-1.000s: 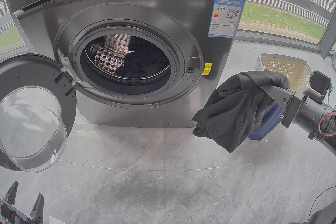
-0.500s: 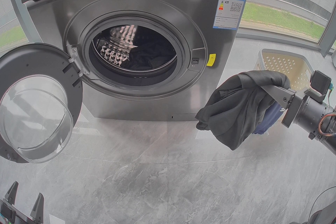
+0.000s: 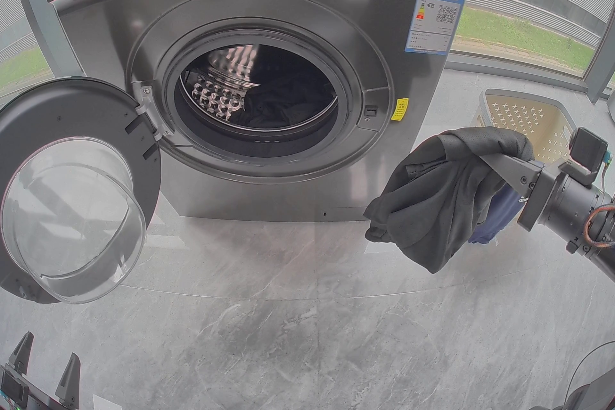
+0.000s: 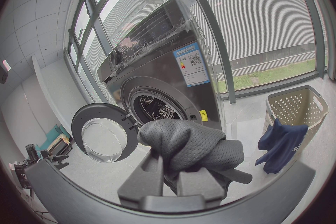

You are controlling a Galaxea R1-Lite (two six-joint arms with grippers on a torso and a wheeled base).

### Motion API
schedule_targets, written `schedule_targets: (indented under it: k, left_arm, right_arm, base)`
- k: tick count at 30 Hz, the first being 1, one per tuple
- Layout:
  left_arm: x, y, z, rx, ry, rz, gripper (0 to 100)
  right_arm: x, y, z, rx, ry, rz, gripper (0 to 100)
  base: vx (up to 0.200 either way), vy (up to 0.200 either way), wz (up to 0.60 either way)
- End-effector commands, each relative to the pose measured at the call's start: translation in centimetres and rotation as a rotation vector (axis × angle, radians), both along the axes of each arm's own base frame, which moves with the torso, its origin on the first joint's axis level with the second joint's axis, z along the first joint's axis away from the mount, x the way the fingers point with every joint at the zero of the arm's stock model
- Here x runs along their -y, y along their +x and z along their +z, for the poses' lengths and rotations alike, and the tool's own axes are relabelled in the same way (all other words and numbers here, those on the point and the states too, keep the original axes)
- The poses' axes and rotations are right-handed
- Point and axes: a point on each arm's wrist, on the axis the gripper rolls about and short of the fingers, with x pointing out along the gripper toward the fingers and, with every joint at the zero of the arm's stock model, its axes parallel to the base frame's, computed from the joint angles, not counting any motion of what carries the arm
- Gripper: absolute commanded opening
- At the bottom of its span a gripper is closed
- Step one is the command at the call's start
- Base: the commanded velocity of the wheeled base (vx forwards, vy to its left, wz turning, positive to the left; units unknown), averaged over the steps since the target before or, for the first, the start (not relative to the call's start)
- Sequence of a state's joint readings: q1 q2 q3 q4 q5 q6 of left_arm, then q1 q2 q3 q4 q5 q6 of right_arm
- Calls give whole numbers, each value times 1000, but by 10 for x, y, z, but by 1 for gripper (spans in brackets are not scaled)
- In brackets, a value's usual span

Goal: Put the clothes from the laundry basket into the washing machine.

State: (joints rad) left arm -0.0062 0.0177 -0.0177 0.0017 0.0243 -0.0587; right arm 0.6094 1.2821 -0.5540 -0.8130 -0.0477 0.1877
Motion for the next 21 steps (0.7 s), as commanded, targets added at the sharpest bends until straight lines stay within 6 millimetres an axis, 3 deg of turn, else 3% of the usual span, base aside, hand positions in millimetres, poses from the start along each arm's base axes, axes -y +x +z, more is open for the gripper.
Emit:
schedule_targets:
  k: [1, 8, 21]
  left_arm:
    - [0, 0, -5, 2, -1, 0, 100]
    - [0, 0, -5, 2, 0, 0, 100]
    - [0, 0, -5, 2, 0, 0, 100]
  right_arm:
    - [0, 0, 1, 2, 1, 0, 0]
    - [0, 0, 1, 2, 2, 0, 0]
    - [-2, -2, 0, 1, 0, 13, 0]
  base:
    - [0, 200, 0]
    - [0, 200, 0]
    - [0, 0, 0]
